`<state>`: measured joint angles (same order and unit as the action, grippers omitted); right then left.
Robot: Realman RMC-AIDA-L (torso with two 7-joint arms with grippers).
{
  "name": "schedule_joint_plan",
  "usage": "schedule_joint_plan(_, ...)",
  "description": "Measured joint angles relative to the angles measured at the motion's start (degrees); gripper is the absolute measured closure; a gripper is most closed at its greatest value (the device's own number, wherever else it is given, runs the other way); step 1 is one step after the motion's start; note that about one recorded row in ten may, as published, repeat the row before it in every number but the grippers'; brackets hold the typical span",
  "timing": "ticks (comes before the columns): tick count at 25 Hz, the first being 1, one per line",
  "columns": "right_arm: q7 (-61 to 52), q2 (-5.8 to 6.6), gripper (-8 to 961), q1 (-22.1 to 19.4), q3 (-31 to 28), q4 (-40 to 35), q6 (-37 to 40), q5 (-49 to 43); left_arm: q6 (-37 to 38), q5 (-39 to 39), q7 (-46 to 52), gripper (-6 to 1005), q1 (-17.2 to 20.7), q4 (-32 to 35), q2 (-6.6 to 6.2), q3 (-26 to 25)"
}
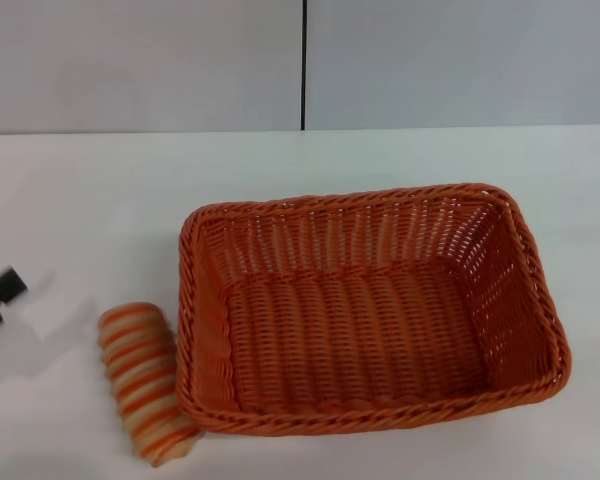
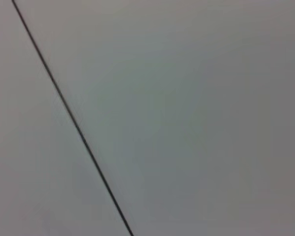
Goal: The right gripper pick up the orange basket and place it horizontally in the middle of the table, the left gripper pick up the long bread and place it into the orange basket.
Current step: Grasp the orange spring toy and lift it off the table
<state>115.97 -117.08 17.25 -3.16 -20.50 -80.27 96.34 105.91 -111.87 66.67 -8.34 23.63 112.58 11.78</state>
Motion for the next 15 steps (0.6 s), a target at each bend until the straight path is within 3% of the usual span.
schedule_joint_plan(4, 0.1, 0.14, 235, 1.4, -1.1, 1.1, 1.5, 0.2, -3.3, -1.7, -0.5, 187, 0.6, 0.7, 0.7, 3.3)
schedule_joint_plan(15, 0.2, 0.05, 236, 2.5, -1.2, 1.2, 2.3, 0.2, -8.4, -5.9, -0.5, 188, -0.3, 0.7, 2.07, 3.9)
